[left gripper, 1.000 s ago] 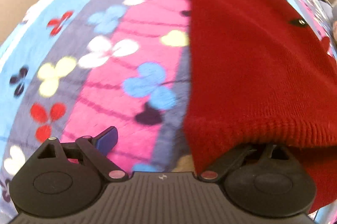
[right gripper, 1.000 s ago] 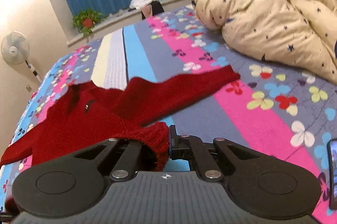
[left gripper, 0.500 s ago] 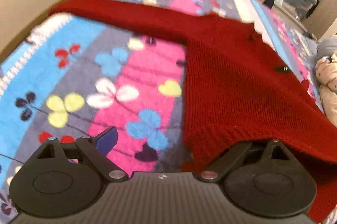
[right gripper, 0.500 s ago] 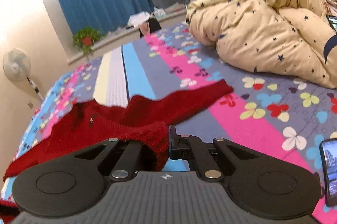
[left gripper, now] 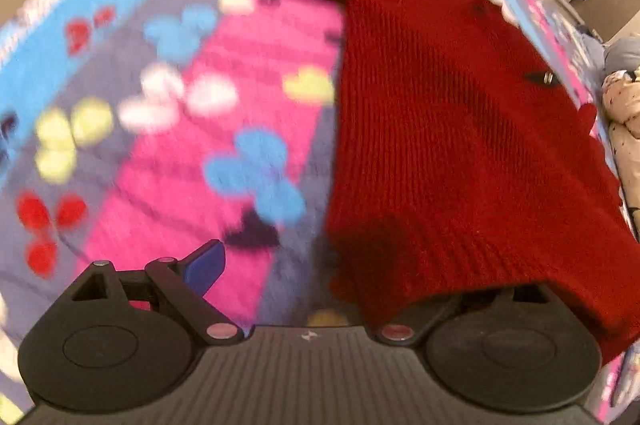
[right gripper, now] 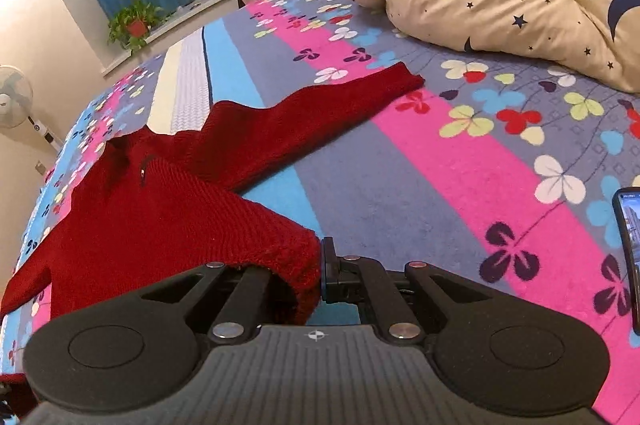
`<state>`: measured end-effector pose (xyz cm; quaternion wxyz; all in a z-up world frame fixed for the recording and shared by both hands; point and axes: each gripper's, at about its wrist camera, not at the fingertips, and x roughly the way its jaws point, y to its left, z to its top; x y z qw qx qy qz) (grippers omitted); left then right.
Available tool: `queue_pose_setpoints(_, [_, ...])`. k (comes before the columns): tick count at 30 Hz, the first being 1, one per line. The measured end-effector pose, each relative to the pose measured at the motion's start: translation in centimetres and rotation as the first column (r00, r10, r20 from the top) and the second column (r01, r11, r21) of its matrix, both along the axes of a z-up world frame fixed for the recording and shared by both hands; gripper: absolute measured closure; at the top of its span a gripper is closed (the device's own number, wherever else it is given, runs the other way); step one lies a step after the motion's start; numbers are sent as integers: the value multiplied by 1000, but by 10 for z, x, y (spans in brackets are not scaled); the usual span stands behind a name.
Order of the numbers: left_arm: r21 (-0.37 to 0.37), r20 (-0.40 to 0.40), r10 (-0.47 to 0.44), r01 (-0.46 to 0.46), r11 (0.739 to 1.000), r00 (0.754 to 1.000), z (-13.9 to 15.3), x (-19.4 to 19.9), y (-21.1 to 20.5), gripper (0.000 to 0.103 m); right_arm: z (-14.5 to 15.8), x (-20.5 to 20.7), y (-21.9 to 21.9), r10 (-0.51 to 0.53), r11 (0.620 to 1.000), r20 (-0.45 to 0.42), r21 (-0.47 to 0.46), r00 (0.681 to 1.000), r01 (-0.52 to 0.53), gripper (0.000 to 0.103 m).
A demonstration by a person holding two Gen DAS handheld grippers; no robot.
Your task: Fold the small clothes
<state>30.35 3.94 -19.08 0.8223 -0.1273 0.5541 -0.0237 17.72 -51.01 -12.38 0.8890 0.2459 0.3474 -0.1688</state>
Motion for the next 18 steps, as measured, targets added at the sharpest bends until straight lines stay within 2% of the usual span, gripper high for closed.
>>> queue_pose_setpoints(1, [-6, -14, -3, 3, 1000, 1000, -6, -5, -2, 8, 0, 0, -1, 1, 1000, -3, 0, 1000, -1, 100])
queue_pose_setpoints(3, [51, 21, -45, 44, 998, 999, -9, -19, -13, 8, -2, 0, -3, -1, 1000, -6, 8, 1000, 1, 100])
queue_pose_setpoints(5, [82, 16, -86, 85, 993, 996, -11, -29, -22, 8, -8, 0, -3, -8, 1000, -10, 19, 1000, 9, 99])
queue_pose_setpoints(6, [111, 20, -97, 94, 989, 995, -11, -33, -27, 15, -12, 0, -2, -11, 999, -13, 31, 1000, 11, 96])
queue_pose_setpoints(7, [146, 25, -103, 98, 984, 994, -11, -34, -29, 27, -18, -1, -1, -8, 998, -19, 55, 1000, 9, 92])
queue_pose_setpoints(8, [181, 35, -114, 105, 978, 993, -8, -38, -32, 57, -27, 0, 1, 6, 996, -39, 90, 999, -2, 85])
queue_pose_setpoints(9, [182, 41, -132, 122, 976, 990, -3, -41, -33, 93, -36, 1, 2, 23, 991, -65, 133, 998, -14, 78])
queue_pose_setpoints(10, [165, 43, -140, 131, 977, 989, 3, -43, -32, 95, -46, 1, 4, 41, 984, -90, 176, 995, -25, 78])
queue_pose_setpoints(11, [190, 63, -135, 121, 974, 989, 12, -46, -30, 95, -54, 0, 7, 62, 980, -103, 195, 993, -41, 85])
queue_pose_setpoints(12, [237, 90, -143, 119, 964, 986, 22, -50, -30, 95, -57, -3, 14, 79, 985, -106, 160, 991, -61, 100])
queue_pose_setpoints(14, [300, 141, -147, 99, 949, 979, 44, -54, -22, 95, -45, -12, 28, 87, 996, -84, 9, 993, -86, 101])
queue_pose_setpoints(16, [306, 171, -143, 86, 948, 975, 69, -55, -5, 95, -18, -28, 33, 87, 995, -22, -41, 996, -88, 101])
queue_pose_setpoints(18, [344, 208, -154, 75, 936, 966, 93, -64, 9, 95, 17, -48, 40, 127, 987, 34, -100, 991, -123, 101])
